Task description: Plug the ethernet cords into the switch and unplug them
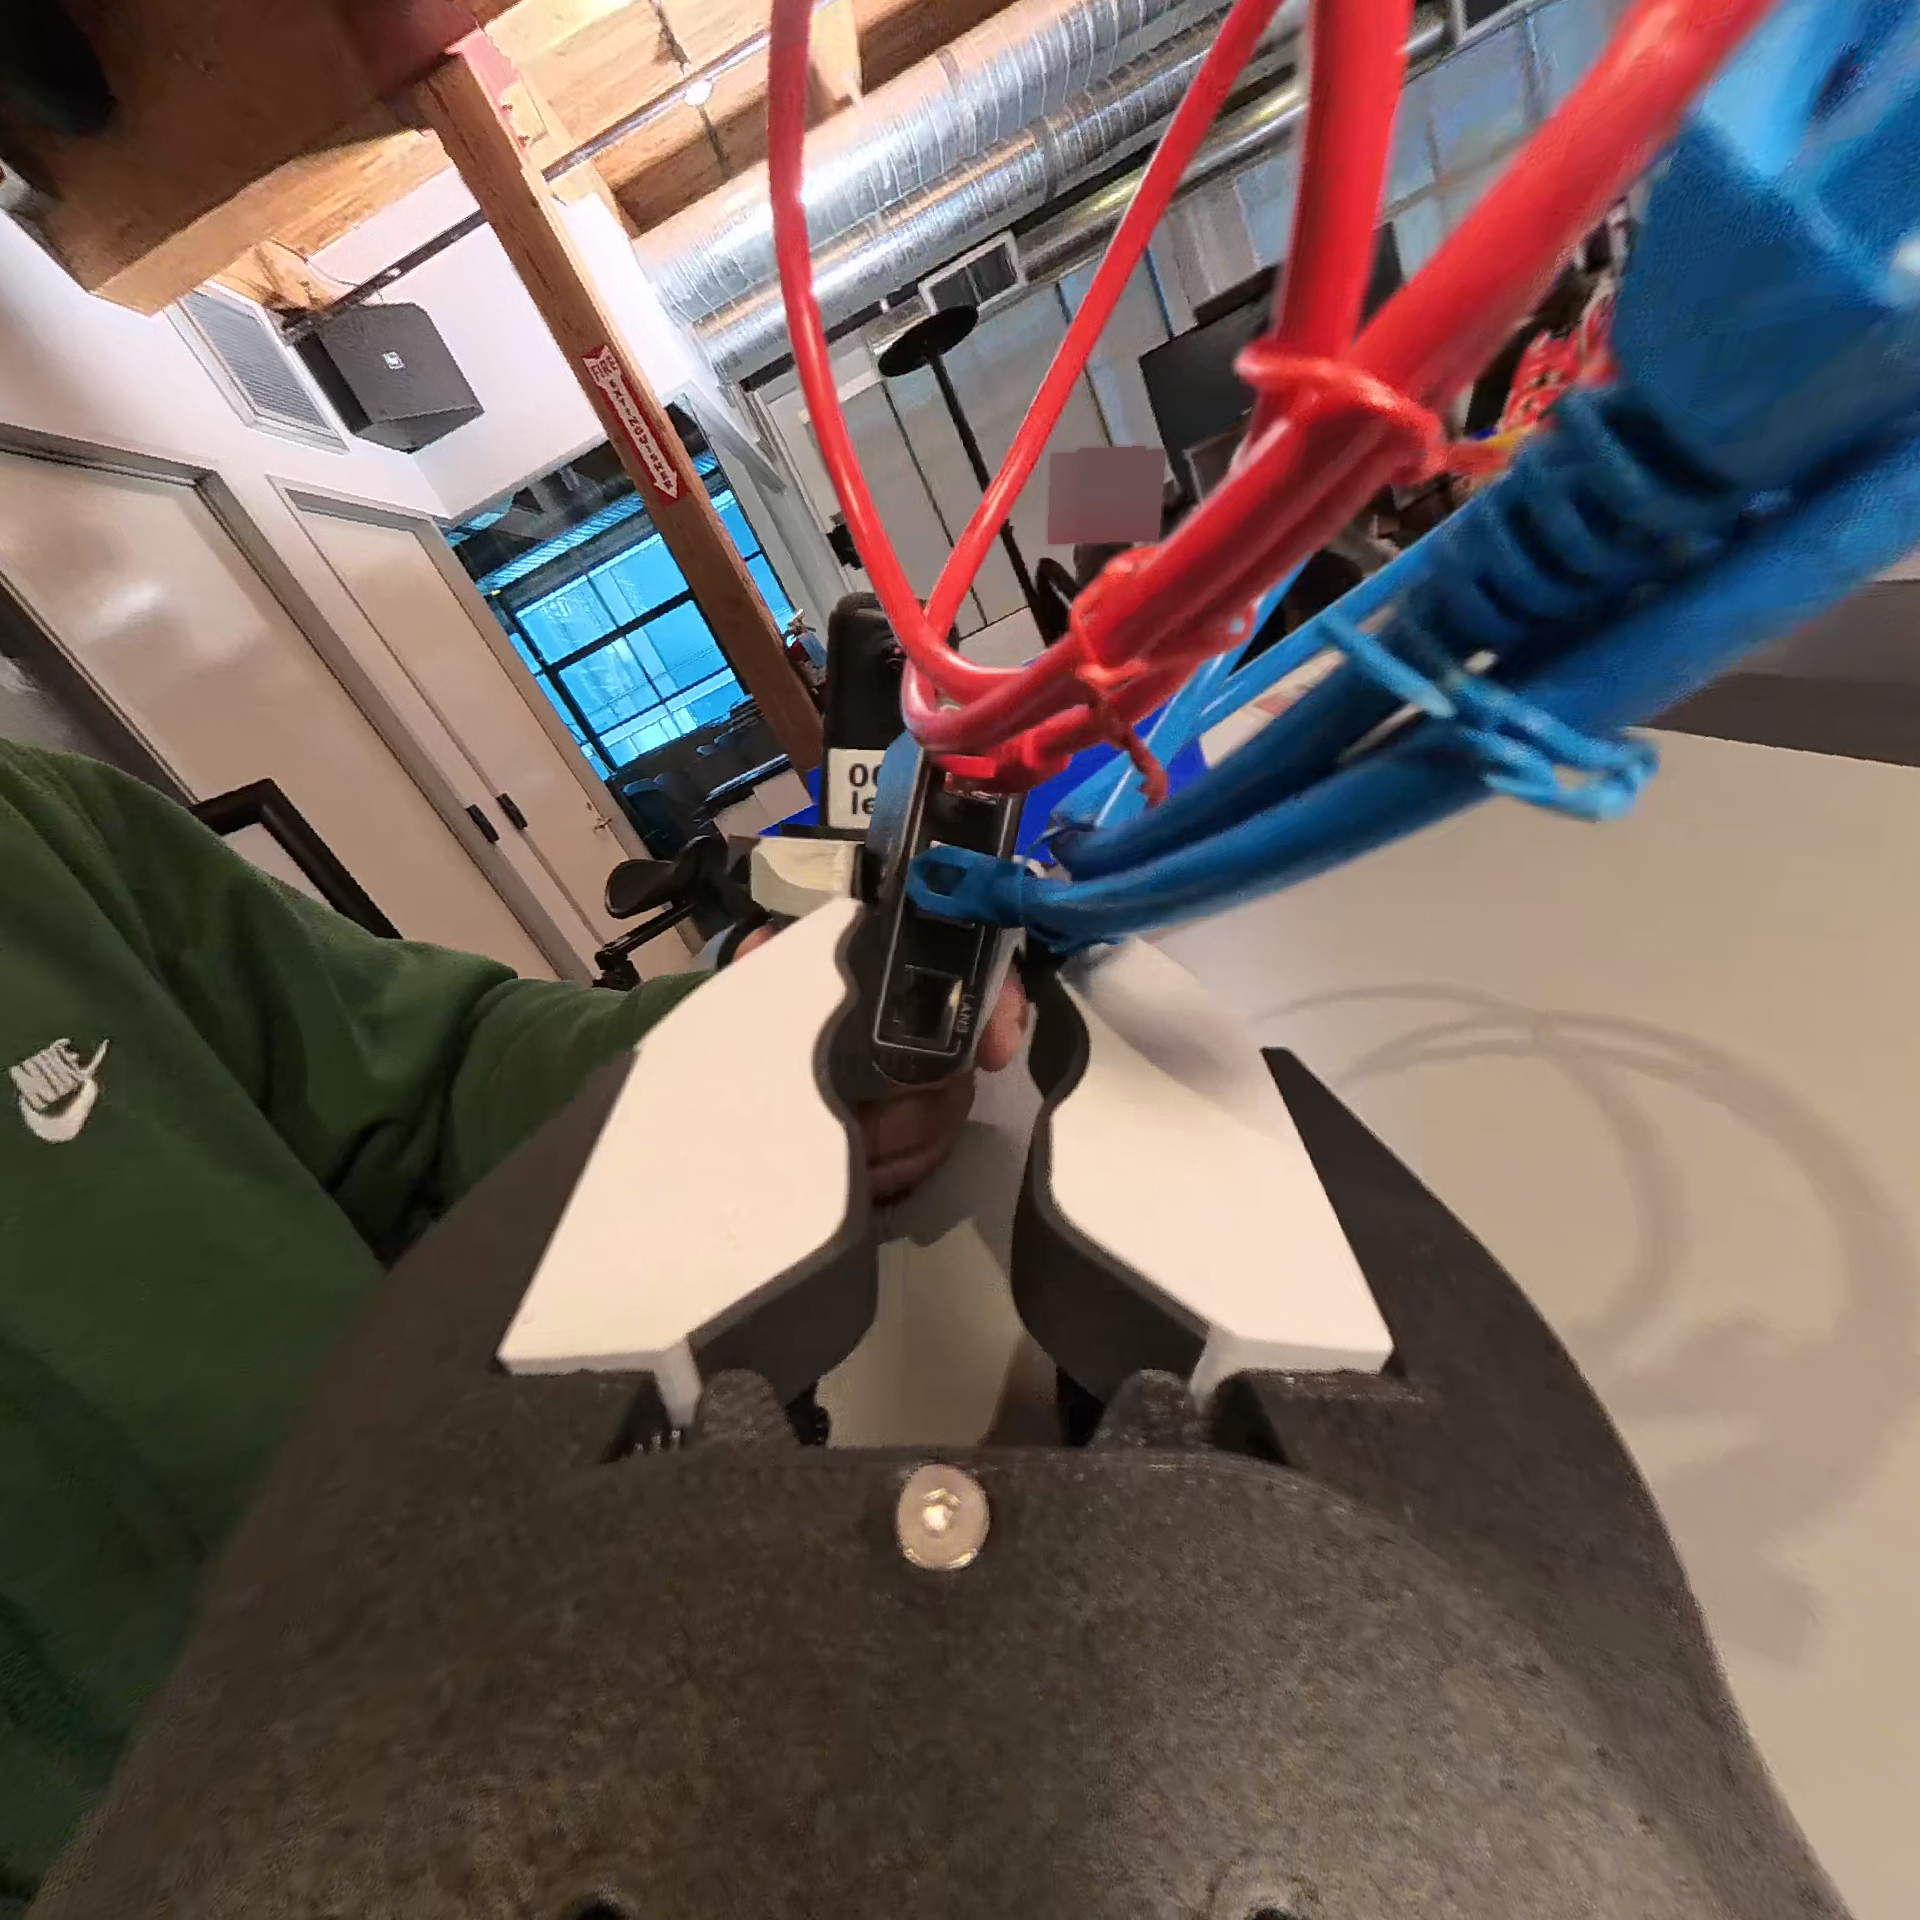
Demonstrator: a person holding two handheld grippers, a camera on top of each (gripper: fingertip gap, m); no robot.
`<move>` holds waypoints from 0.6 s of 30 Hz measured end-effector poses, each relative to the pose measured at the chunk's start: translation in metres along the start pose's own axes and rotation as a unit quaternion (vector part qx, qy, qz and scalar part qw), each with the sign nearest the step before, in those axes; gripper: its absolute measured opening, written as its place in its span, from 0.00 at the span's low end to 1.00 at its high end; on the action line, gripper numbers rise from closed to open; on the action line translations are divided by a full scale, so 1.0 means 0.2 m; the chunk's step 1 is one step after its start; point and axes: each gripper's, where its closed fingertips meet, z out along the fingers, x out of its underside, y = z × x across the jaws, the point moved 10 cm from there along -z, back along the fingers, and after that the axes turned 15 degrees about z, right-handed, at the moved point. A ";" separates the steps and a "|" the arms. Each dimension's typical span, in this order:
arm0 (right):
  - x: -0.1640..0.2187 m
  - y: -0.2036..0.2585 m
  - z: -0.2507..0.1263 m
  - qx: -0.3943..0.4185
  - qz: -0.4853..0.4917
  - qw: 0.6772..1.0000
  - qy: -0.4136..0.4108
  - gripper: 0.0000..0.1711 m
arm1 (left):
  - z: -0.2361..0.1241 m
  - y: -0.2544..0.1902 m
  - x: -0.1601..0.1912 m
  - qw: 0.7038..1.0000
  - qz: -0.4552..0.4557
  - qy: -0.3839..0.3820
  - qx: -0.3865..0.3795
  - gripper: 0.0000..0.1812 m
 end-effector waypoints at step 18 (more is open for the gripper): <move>0.00 0.00 -0.01 -0.002 0.013 1.000 0.012 0.15 | 0.01 -0.02 0.00 0.998 0.051 0.024 -0.005 0.15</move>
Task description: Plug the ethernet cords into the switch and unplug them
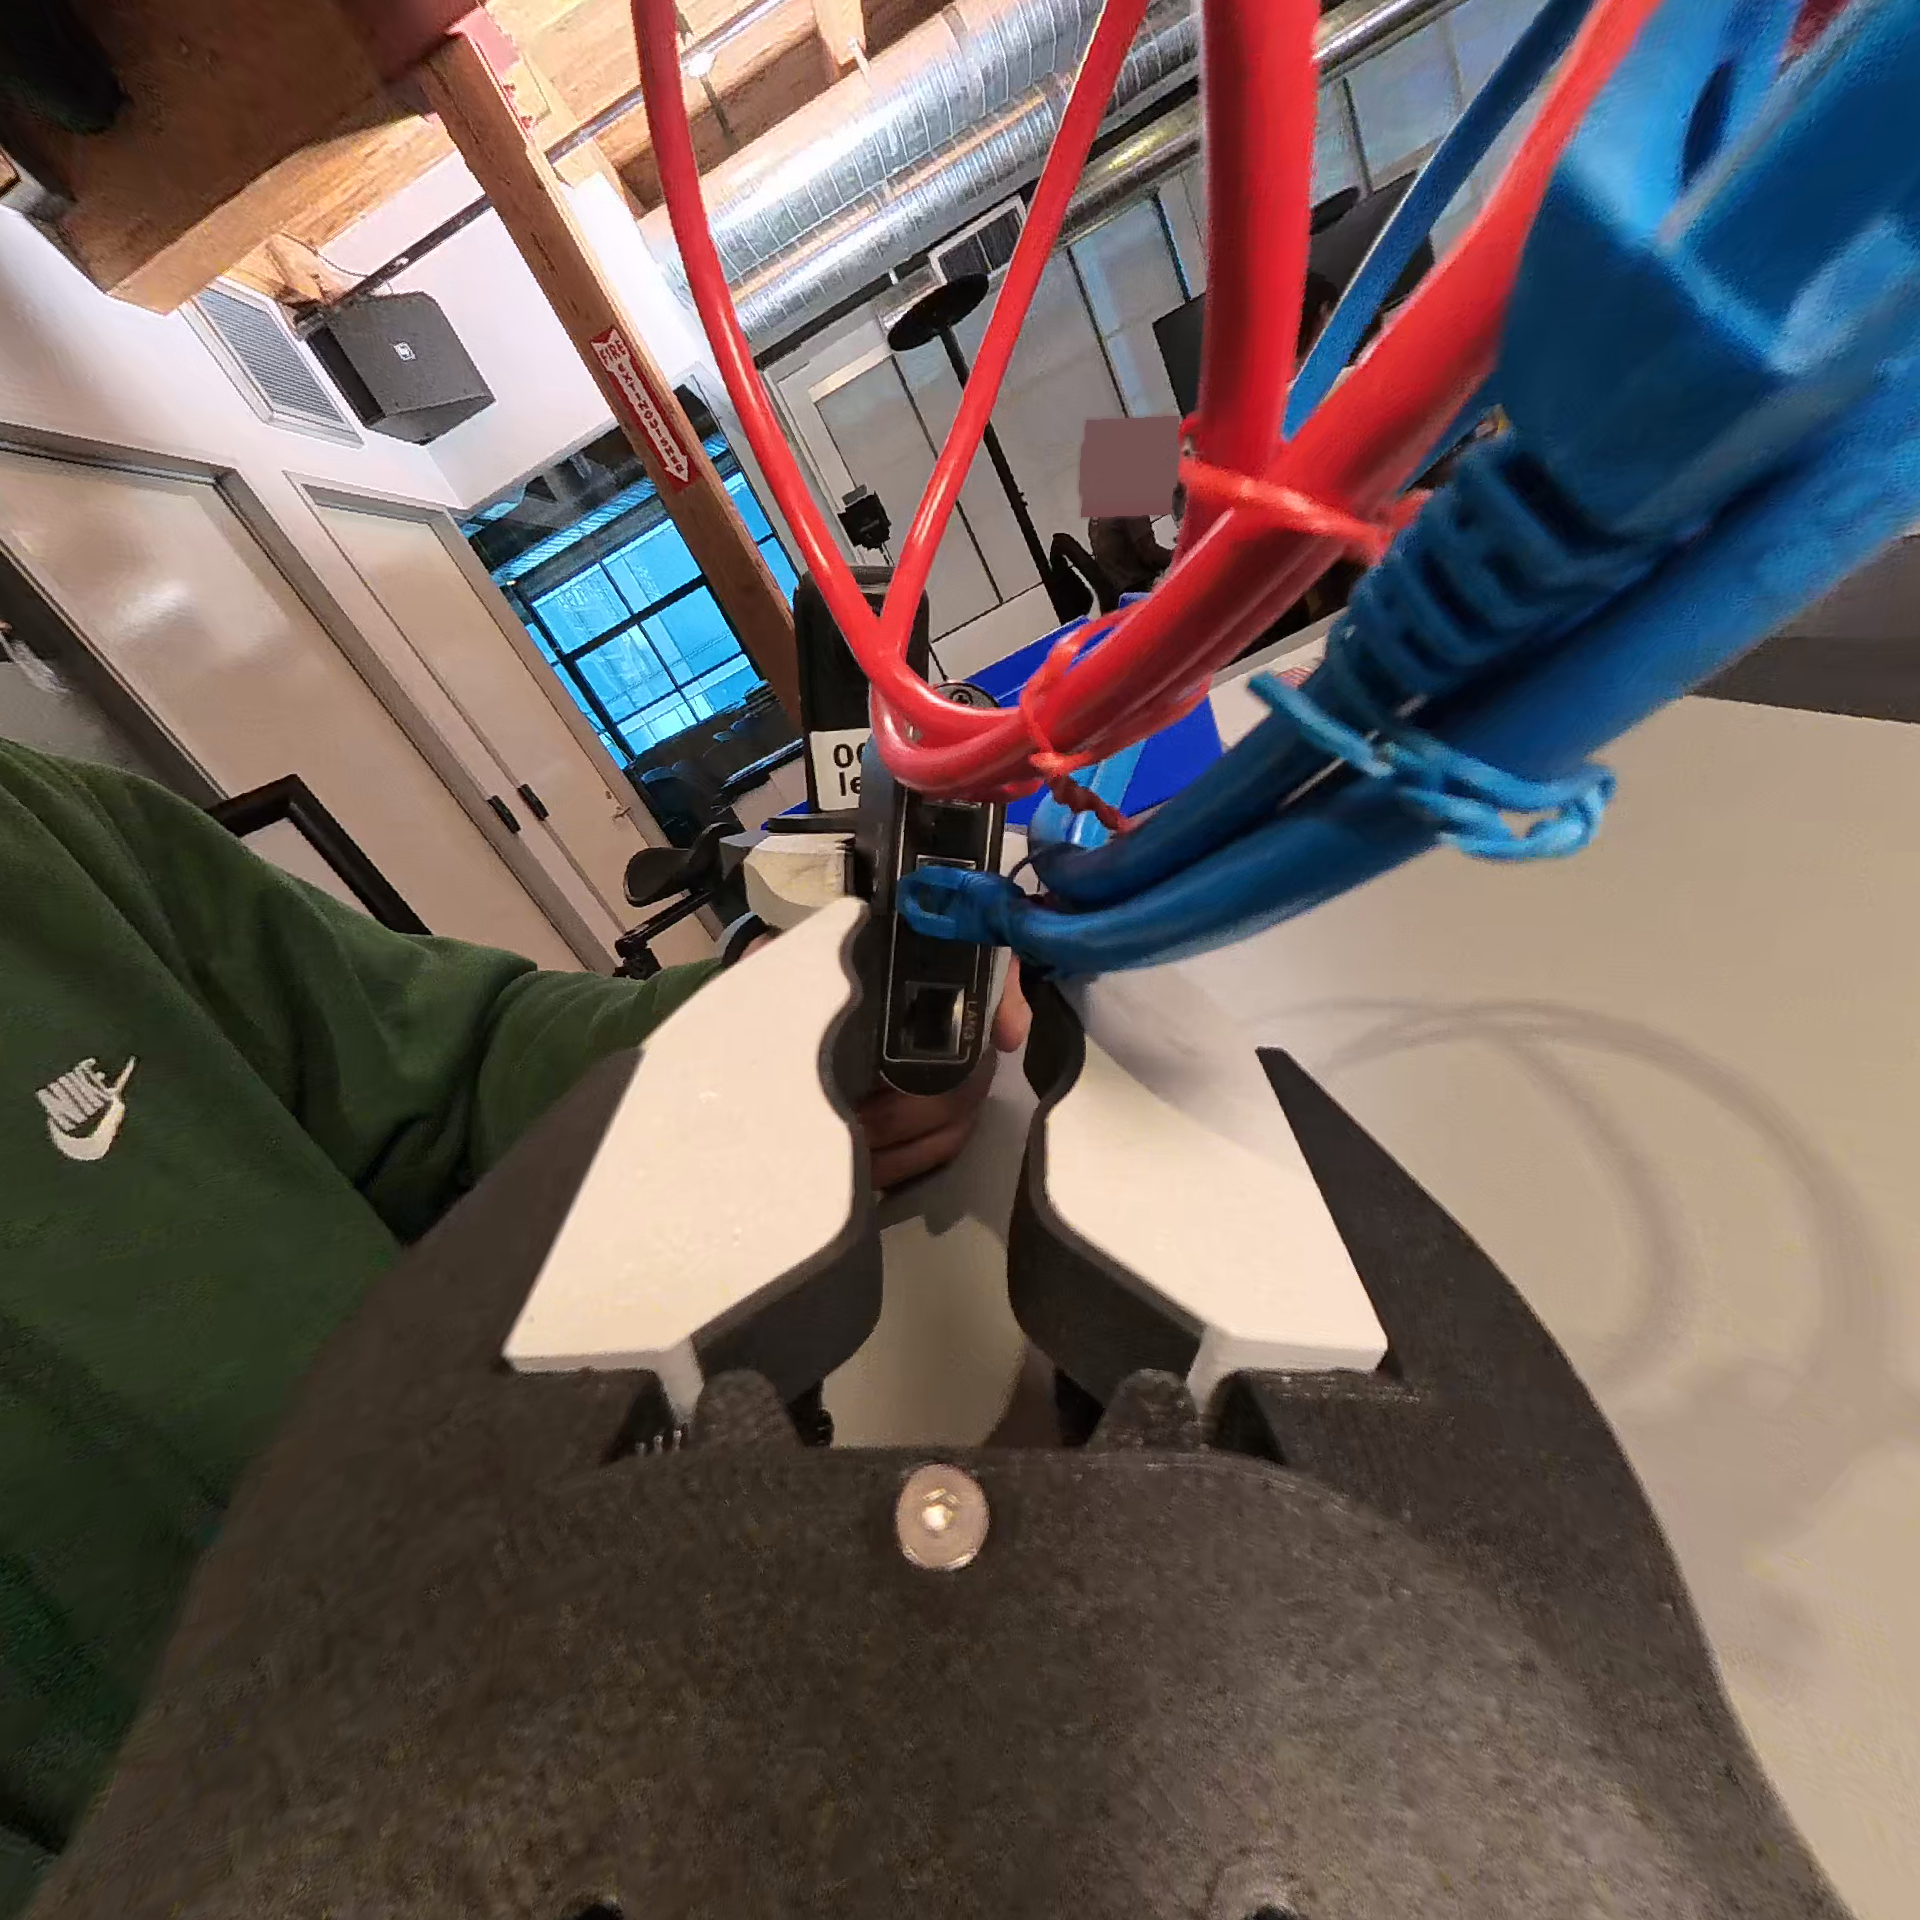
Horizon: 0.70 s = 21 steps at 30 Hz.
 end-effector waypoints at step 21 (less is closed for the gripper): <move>-0.01 0.01 -0.02 -0.010 -0.023 1.000 -0.011 0.15 | 0.02 -0.06 -0.02 0.993 0.108 0.023 -0.027 0.15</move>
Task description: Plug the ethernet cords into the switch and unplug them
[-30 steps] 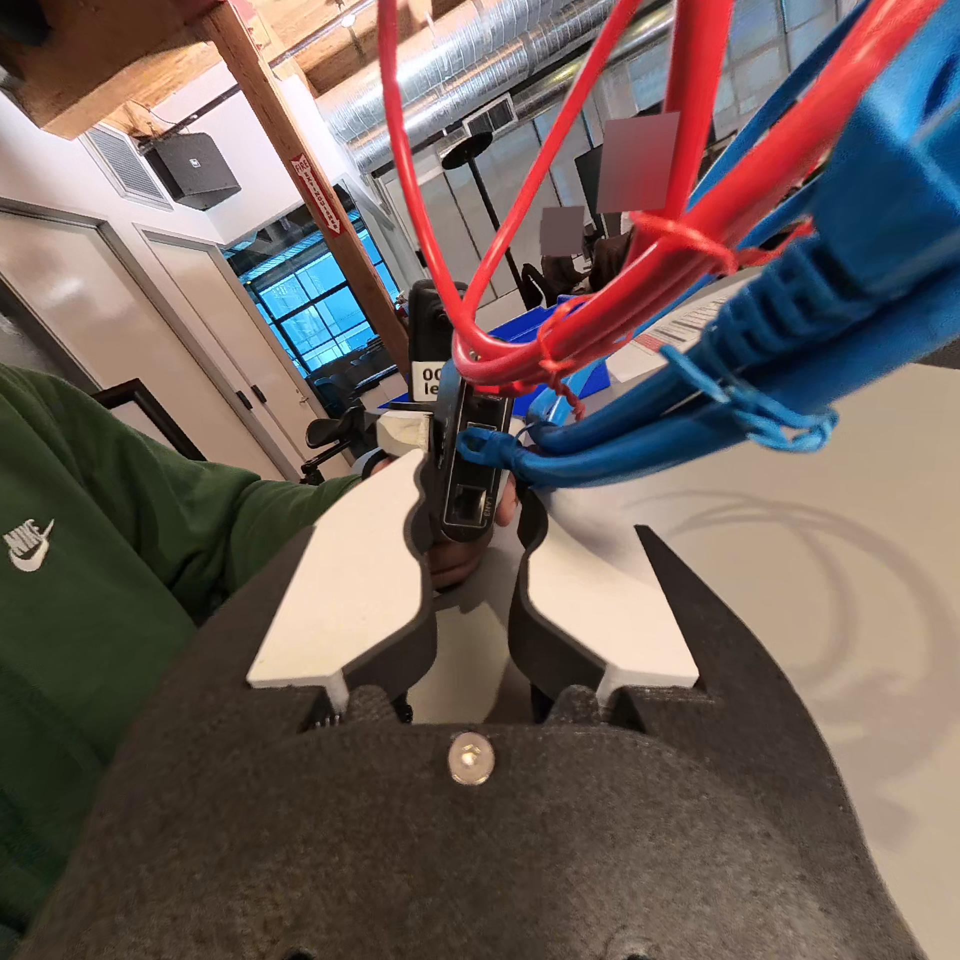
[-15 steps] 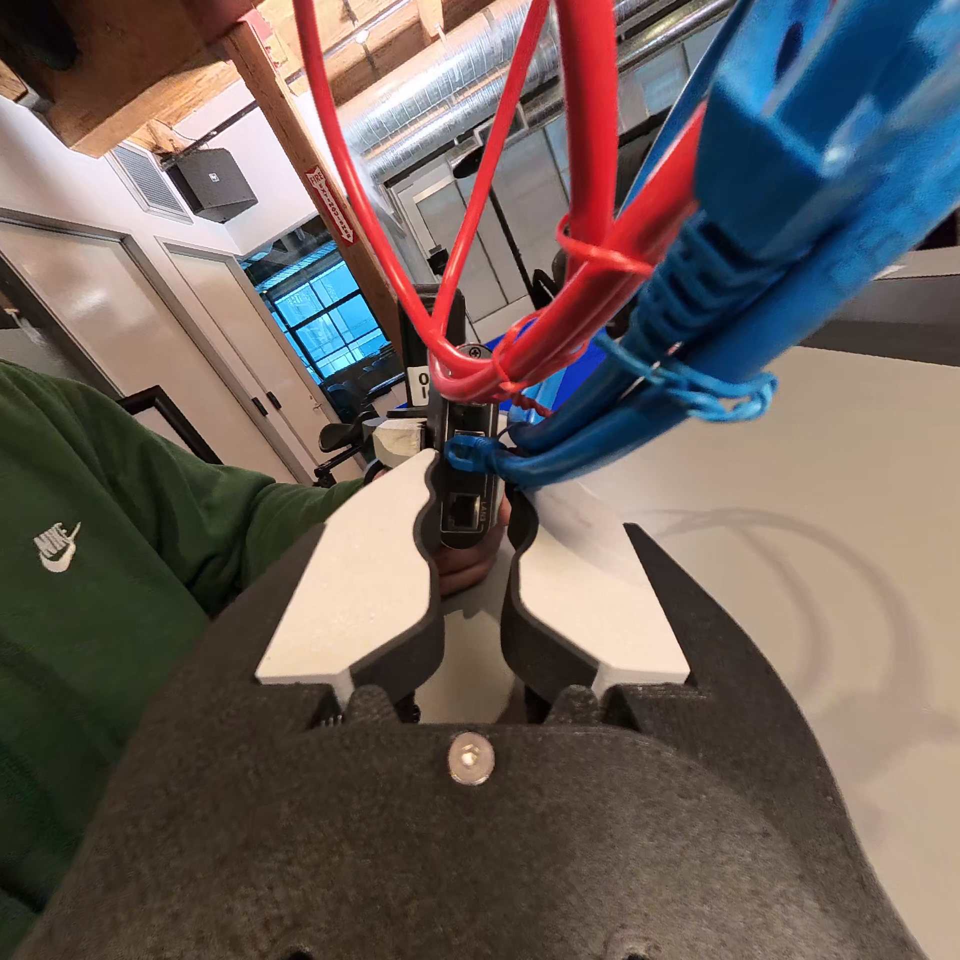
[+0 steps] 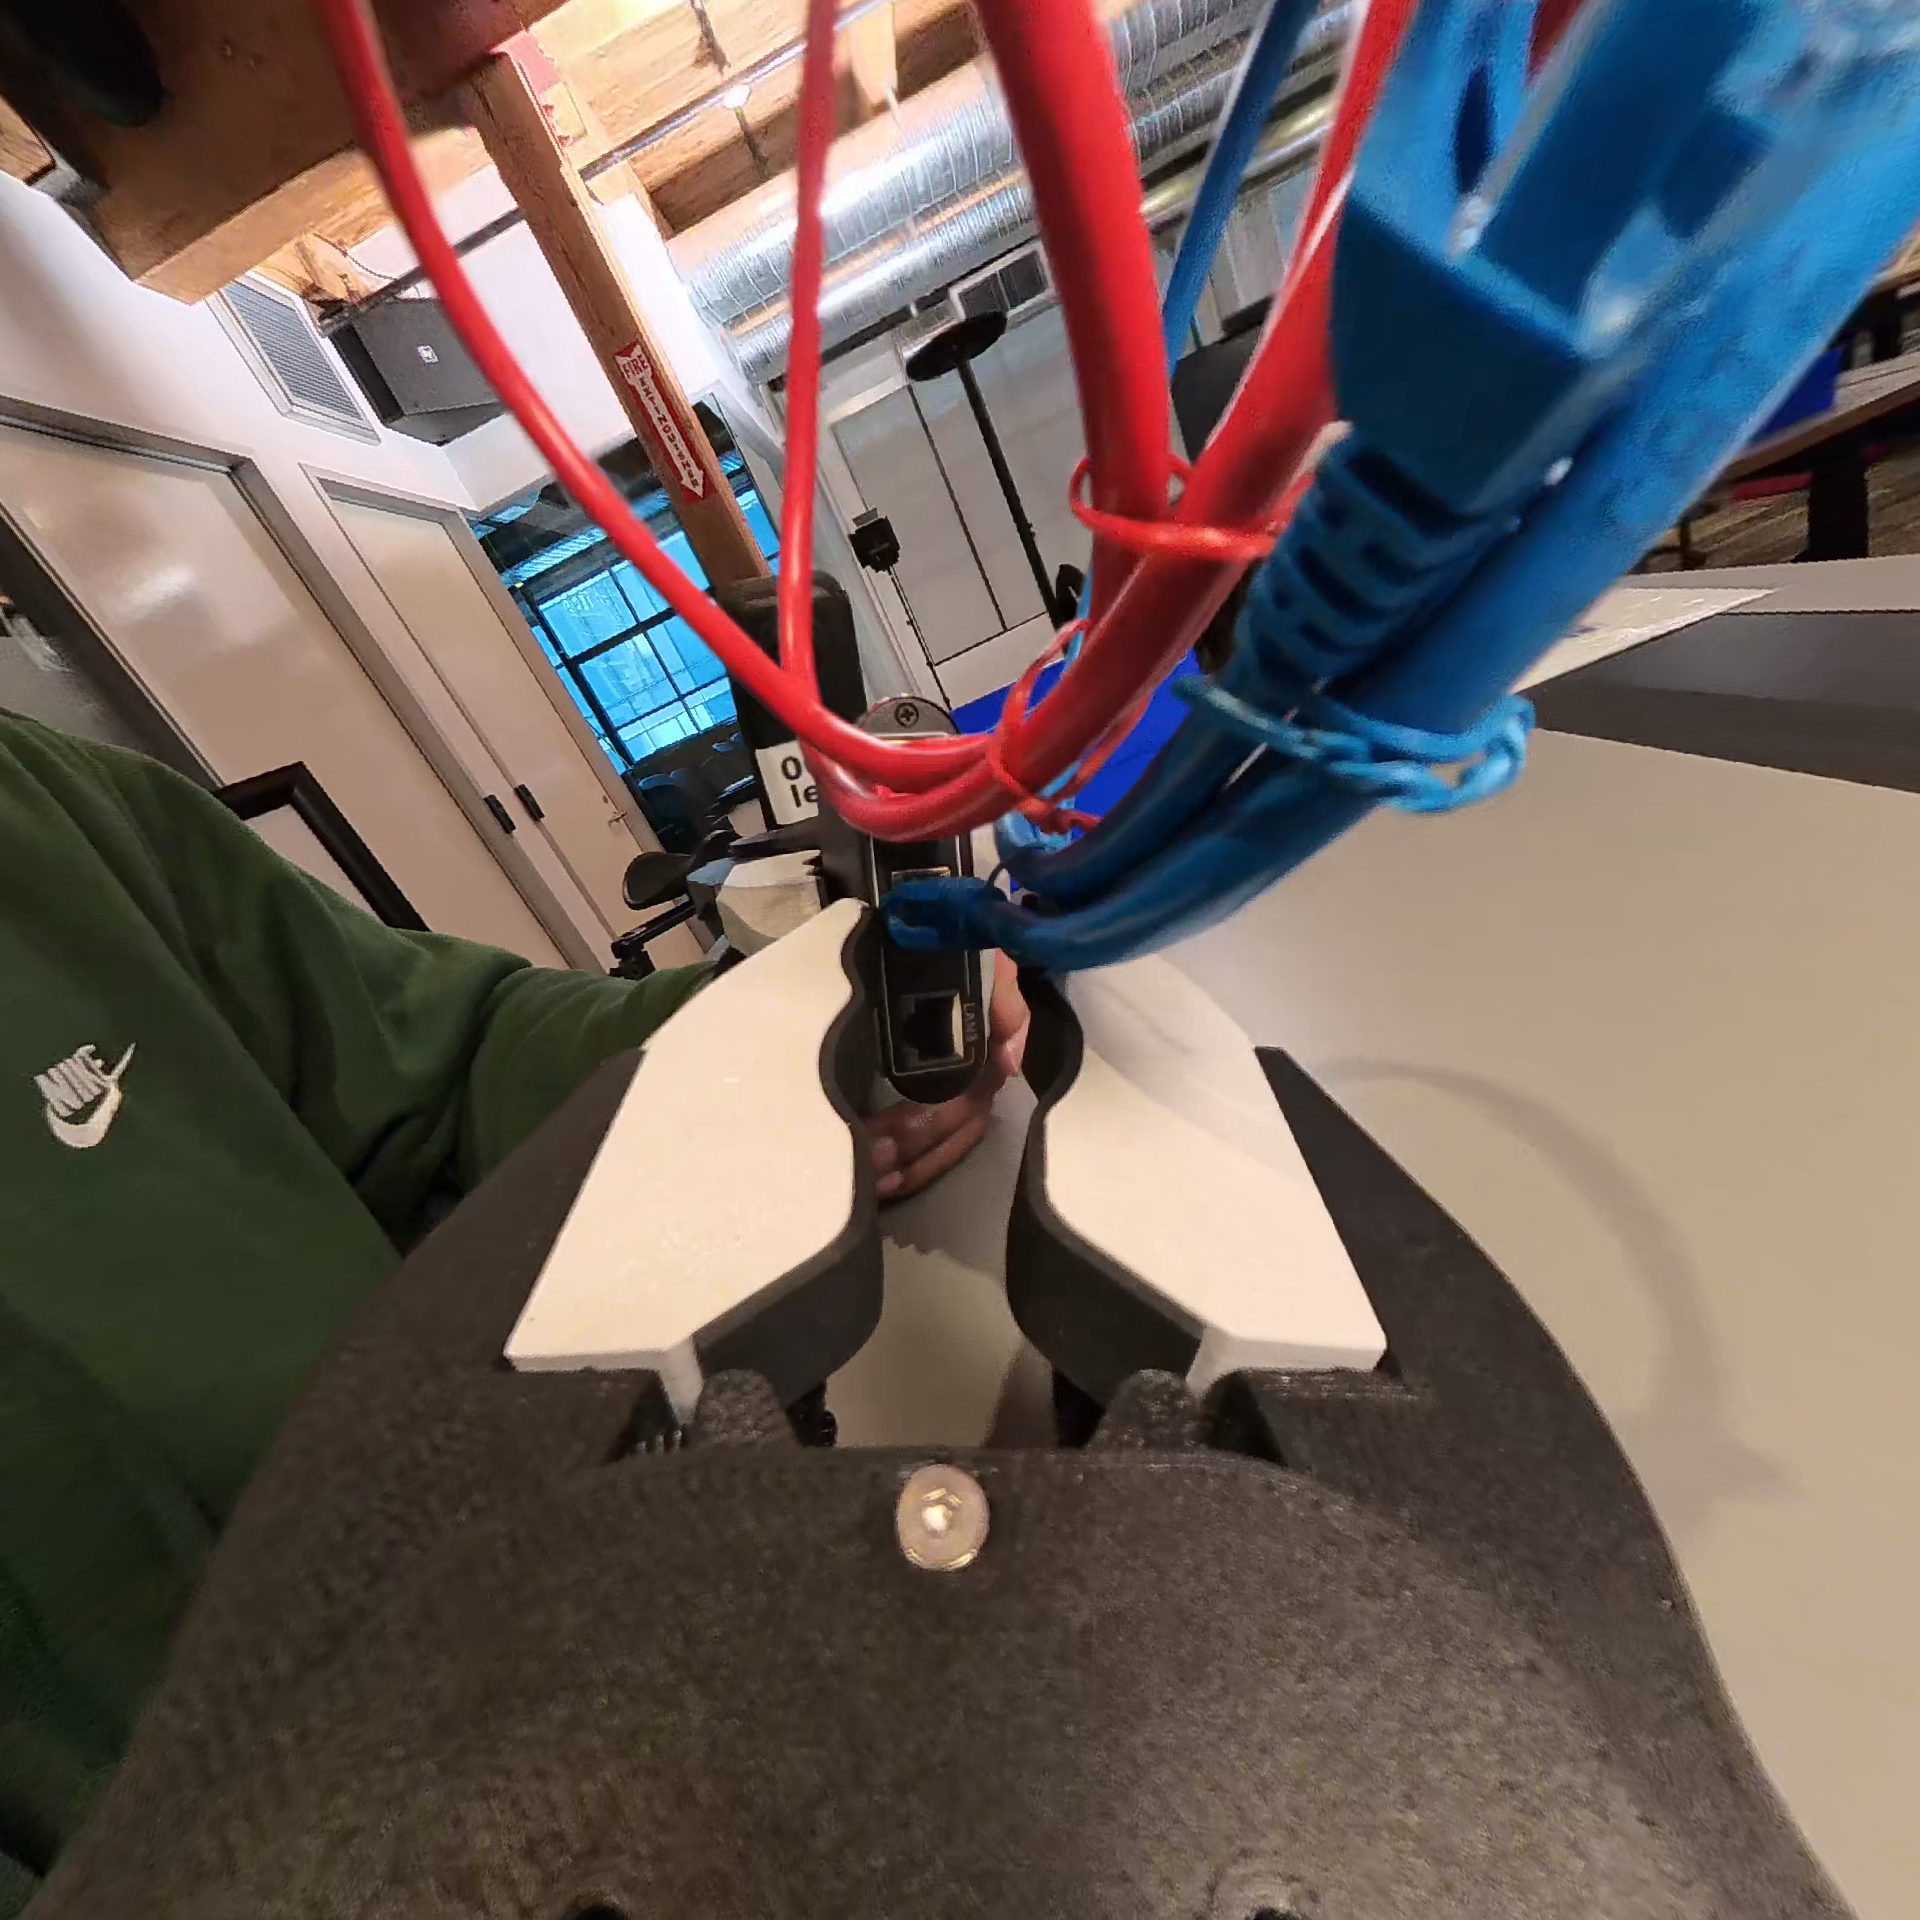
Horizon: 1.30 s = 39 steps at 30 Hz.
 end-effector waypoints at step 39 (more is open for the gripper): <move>0.00 0.13 0.03 0.112 -0.062 0.991 -0.047 0.10 | 0.00 0.03 0.02 0.997 -0.070 -0.038 0.010 0.14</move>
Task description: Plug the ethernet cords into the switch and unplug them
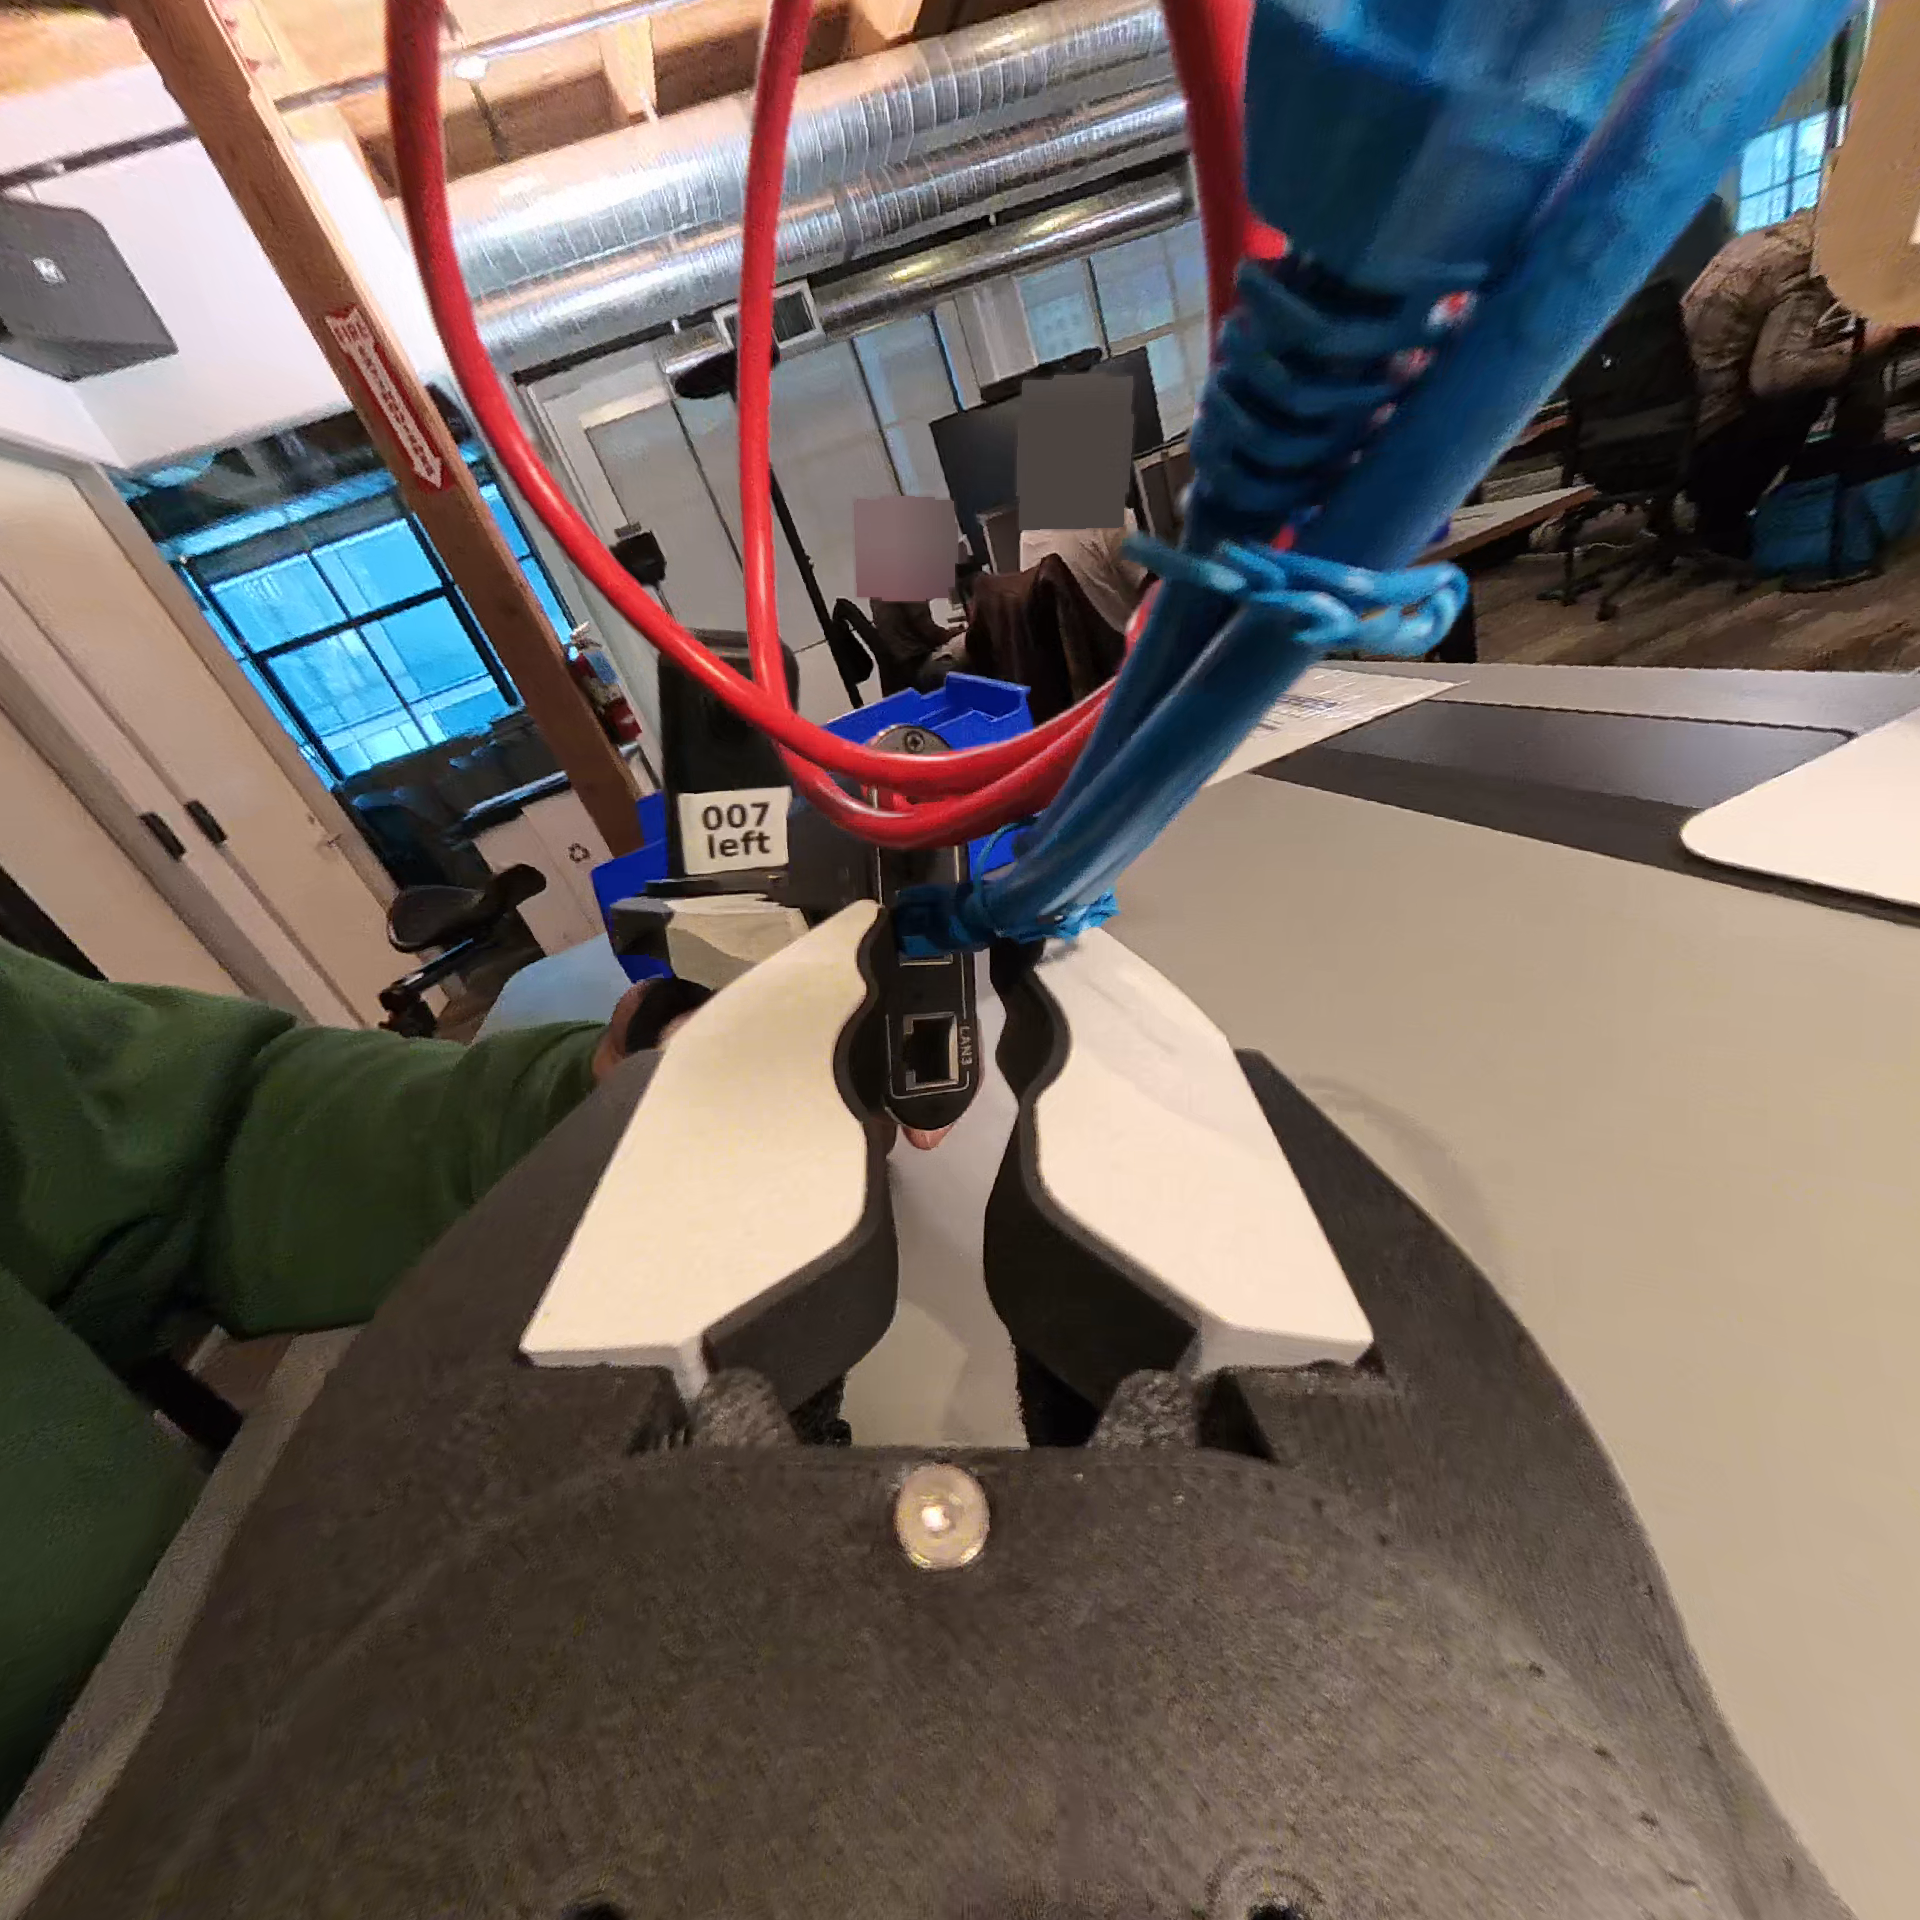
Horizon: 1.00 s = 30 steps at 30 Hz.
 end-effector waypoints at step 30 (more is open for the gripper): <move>0.02 0.05 -0.07 0.041 -0.028 0.999 -0.008 0.11 | 0.04 -0.05 0.01 1.000 0.021 0.005 -0.011 0.14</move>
